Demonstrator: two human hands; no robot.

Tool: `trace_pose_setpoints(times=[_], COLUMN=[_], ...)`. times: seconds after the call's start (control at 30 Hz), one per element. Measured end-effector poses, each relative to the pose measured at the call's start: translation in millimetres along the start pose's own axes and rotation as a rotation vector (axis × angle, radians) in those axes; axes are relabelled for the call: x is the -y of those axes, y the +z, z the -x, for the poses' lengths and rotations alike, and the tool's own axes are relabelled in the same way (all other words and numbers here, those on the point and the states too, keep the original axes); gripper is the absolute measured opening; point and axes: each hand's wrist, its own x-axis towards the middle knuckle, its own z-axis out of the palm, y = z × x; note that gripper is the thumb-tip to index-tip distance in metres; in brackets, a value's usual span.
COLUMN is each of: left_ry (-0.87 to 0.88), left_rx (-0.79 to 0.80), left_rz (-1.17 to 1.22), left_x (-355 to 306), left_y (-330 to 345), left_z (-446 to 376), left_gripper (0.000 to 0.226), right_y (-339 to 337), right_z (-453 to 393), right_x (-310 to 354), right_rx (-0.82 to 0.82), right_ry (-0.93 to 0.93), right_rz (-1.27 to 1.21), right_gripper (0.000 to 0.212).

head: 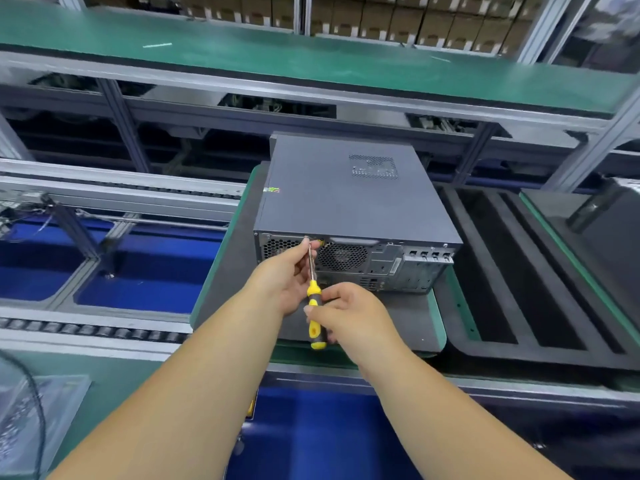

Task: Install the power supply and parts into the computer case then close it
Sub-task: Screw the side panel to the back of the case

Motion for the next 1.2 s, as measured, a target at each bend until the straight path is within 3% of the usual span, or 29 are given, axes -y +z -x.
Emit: trace_pose_setpoints(times=[0.6, 1.2], left_ry=[-0.038, -0.019], left_rx=[0.008, -0.038], left_rz=[-0.06, -0.121], left_x=[-2, -6], left_y=[2, 5], left_z=[-18, -18], left_gripper=[0.019, 0.015], right_y=[9, 9], right_z=[-10, -11], right_x=[-3, 4], right_rx=[-0.047, -0.059], right_ry=[0.04, 0.037], right_rz=[-0.23, -0.219], right_gripper=[0.008, 0.009])
